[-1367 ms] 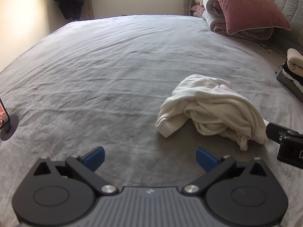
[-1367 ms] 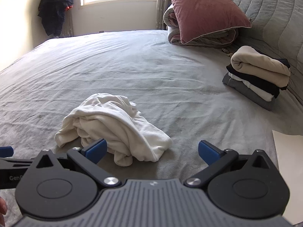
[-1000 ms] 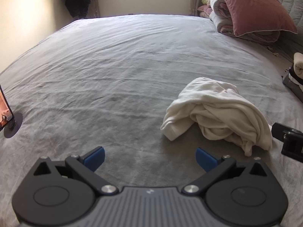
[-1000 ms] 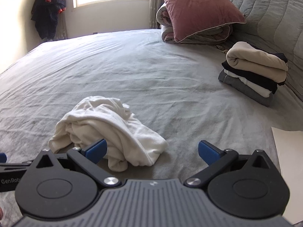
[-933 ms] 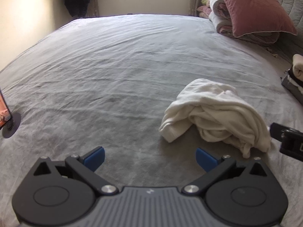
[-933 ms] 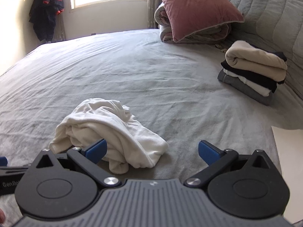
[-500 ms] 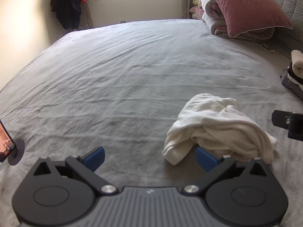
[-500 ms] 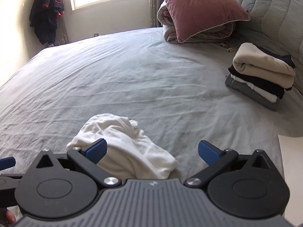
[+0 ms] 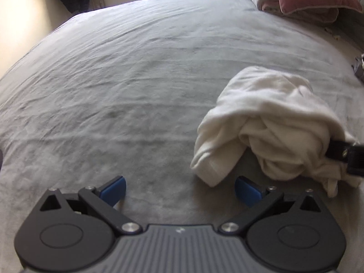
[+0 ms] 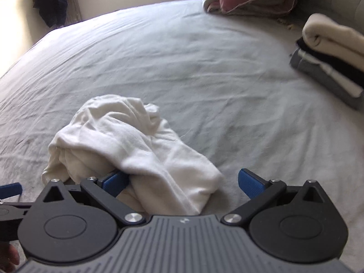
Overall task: Fold clothes
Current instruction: 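Move both grippers toward the crumpled white garment on the bed, then close the right gripper on the white garment's edge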
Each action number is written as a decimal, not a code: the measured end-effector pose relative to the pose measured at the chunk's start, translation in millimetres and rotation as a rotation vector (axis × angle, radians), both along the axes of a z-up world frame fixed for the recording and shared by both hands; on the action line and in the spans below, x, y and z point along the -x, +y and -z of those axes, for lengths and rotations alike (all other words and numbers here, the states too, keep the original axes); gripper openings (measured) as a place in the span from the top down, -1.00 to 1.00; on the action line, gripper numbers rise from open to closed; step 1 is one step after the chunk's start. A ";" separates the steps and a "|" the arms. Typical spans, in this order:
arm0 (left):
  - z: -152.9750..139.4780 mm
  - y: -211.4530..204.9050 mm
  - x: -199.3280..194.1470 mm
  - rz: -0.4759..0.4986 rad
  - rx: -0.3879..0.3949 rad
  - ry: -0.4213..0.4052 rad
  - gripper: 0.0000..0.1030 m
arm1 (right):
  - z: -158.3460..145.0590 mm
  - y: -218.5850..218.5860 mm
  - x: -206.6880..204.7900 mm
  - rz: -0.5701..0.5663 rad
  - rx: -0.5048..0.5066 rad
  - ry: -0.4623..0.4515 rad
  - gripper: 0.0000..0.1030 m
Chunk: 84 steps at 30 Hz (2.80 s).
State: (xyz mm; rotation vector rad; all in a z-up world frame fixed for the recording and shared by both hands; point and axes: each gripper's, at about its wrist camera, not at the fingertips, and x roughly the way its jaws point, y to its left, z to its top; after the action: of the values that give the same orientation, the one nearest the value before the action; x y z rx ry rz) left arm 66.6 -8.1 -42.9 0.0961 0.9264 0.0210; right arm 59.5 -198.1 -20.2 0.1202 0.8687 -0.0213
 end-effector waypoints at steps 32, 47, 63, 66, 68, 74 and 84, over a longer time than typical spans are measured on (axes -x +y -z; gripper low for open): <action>-5.0 13.4 1.5 -0.013 0.108 -0.032 -0.99 | 12.7 -1.7 1.0 -0.025 -0.052 -0.020 -1.00; -22.5 25.4 2.5 0.032 0.204 -0.028 -0.99 | -7.1 8.2 10.1 -0.107 -0.041 -0.061 -1.00; -29.1 31.2 6.6 0.028 0.219 -0.033 -0.98 | -19.0 17.9 17.8 -0.164 -0.079 -0.117 -0.27; -32.2 31.4 7.0 0.041 0.217 -0.035 -0.94 | -18.0 17.1 15.4 -0.156 -0.103 -0.100 0.07; -34.5 31.1 8.4 0.056 0.221 -0.035 -0.90 | -19.0 17.1 15.4 -0.143 -0.101 -0.101 0.43; -34.4 26.0 11.1 0.088 0.216 -0.034 -0.89 | -25.3 11.6 16.7 -0.129 -0.124 -0.099 0.70; -28.4 24.4 11.6 0.082 0.214 -0.006 -0.89 | -22.9 18.8 19.5 -0.131 -0.047 -0.121 0.08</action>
State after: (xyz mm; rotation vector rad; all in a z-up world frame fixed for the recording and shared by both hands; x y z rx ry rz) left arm 55.0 16.2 -14.5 -0.0639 0.9126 -0.1538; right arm 39.9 -179.3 2.8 0.1070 0.7545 0.1276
